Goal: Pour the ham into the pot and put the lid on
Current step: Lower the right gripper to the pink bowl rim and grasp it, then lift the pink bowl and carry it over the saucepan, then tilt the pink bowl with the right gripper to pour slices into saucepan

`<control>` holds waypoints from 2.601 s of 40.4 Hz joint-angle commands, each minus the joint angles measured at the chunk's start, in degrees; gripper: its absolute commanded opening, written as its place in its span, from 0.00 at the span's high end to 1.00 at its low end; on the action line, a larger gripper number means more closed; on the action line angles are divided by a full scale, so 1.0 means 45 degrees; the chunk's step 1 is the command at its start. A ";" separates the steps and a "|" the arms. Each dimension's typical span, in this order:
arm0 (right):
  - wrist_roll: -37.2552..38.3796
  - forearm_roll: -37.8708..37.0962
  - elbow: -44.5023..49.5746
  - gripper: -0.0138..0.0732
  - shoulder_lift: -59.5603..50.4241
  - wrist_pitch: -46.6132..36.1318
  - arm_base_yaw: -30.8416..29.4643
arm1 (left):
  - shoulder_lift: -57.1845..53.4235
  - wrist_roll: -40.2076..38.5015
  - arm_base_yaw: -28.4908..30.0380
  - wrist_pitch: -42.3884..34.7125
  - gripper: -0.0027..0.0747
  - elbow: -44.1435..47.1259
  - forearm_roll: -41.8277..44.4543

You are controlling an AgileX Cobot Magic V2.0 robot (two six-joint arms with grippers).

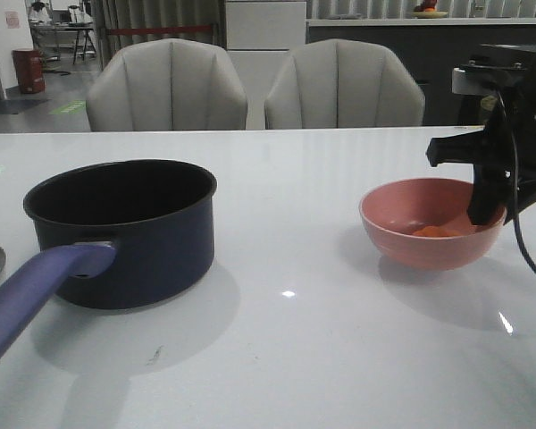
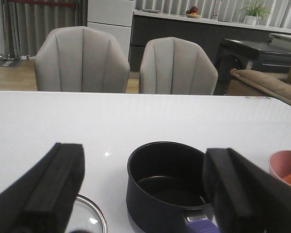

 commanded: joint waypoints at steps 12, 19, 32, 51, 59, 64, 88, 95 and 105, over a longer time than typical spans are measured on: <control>-0.1296 0.0187 -0.1204 0.68 -0.1962 -0.0191 0.1544 | 0.0125 -0.0027 -0.0061 -0.0911 0.26 -0.0339 -0.0112; -0.1298 0.0176 -0.1204 0.68 -0.2850 -0.2168 0.3419 | 0.0125 -0.0027 -0.0061 -0.0911 0.26 -0.0339 -0.0112; -0.1298 -0.1422 -0.1188 0.68 -0.2255 -0.8209 0.6085 | 0.0125 -0.0027 -0.0061 -0.0911 0.26 -0.0339 -0.0112; -0.5184 -0.4022 -0.1072 0.68 0.0464 -1.6154 0.6497 | 0.0125 -0.0027 -0.0061 -0.0911 0.26 -0.0339 -0.0112; -0.9291 -0.2663 -0.1067 0.68 0.0960 -1.7170 0.6903 | 0.0125 -0.0027 -0.0061 -0.0911 0.26 -0.0339 -0.0112; -1.1441 -0.1218 -0.0998 0.68 0.1121 -1.8355 0.7353 | 0.0125 -0.0027 -0.0061 -0.0911 0.25 -0.0339 -0.0112; -1.7586 -0.0994 -0.0218 0.68 0.2499 -2.3336 0.7964 | 0.0125 -0.0027 -0.0061 -0.0911 0.26 -0.0339 -0.0112; -1.7045 -0.0847 -0.0218 0.68 0.2499 -2.3336 0.7964 | 0.0125 -0.0027 -0.0061 -0.0911 0.26 -0.0339 -0.0112; -0.9049 0.2240 -0.0218 0.68 0.1633 -2.0535 0.7964 | 0.0125 -0.0027 -0.0061 -0.0911 0.26 -0.0339 -0.0112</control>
